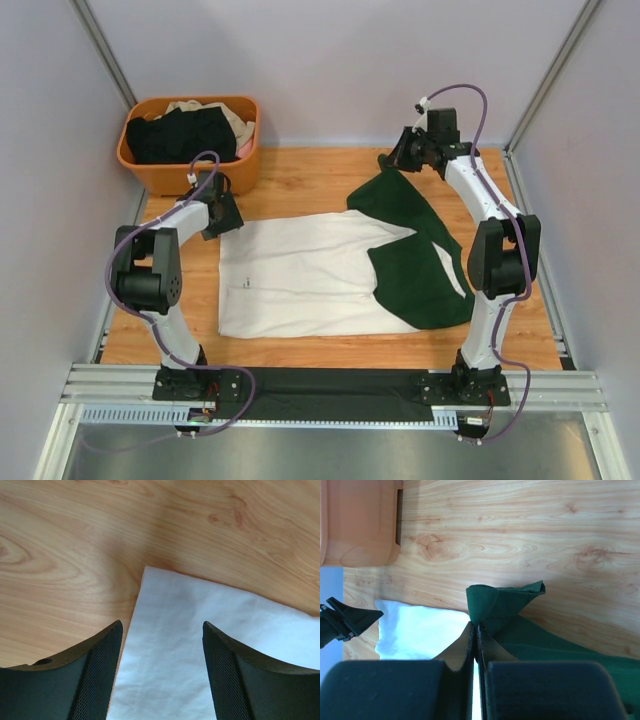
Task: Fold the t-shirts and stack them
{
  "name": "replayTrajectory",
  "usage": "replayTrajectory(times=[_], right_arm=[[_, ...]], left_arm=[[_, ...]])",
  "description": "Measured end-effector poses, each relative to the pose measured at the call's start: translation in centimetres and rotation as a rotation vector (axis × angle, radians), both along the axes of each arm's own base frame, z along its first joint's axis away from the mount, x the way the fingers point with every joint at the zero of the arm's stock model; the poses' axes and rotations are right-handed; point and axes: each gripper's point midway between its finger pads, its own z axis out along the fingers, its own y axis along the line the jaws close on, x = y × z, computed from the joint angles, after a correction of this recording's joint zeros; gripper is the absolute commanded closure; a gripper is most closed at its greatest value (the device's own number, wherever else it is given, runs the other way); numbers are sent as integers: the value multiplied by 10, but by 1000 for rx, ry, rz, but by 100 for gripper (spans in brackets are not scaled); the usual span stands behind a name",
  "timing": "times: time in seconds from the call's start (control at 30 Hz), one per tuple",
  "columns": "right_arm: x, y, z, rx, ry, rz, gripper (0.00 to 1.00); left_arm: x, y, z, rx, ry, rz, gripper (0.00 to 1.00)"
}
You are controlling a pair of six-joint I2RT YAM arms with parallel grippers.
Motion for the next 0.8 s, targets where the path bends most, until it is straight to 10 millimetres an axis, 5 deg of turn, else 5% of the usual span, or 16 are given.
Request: replayTrajectory(times=[0.53, 0.67, 0.8], right_arm=[[-13, 1, -22, 6, 45, 11, 100], [-18, 0, -27, 6, 56, 13, 100], [-25, 0, -29, 6, 65, 14, 100]], left_arm=[[20, -7, -17, -46, 78, 39, 37], [16, -8, -18, -55, 93, 57, 66], [14, -8, -19, -63, 109, 66, 81]])
